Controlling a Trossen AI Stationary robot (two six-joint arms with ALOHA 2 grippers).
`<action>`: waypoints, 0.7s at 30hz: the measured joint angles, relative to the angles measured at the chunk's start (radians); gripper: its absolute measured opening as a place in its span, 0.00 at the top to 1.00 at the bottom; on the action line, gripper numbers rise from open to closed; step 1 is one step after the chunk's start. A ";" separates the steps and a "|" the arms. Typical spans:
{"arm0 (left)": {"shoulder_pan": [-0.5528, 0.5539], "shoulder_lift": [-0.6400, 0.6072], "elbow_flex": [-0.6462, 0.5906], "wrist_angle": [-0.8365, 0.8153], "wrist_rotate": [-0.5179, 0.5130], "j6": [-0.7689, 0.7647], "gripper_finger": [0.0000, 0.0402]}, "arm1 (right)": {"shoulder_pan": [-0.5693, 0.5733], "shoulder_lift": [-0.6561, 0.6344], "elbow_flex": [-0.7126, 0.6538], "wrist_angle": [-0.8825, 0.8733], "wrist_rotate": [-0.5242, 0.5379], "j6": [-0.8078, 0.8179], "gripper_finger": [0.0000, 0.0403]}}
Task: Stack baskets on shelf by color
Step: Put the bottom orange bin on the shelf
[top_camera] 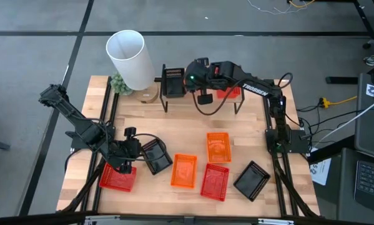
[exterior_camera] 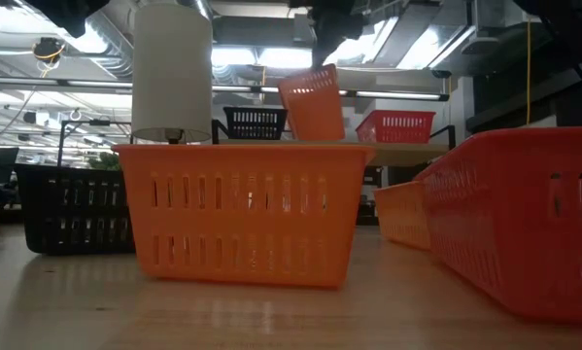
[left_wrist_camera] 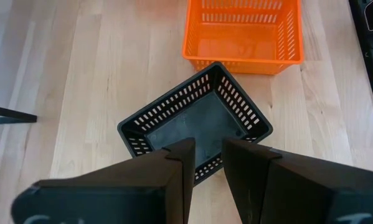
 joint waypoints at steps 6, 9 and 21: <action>0.000 0.000 0.000 0.000 0.000 0.000 0.82 | -0.029 0.000 0.000 -0.023 -0.083 0.041 1.00; 0.000 0.000 0.000 0.000 0.000 0.002 0.82 | -0.045 -0.001 0.000 -0.024 -0.132 0.051 1.00; 0.000 0.000 0.000 0.000 0.000 0.002 0.82 | -0.080 -0.001 0.000 -0.124 -0.260 0.119 1.00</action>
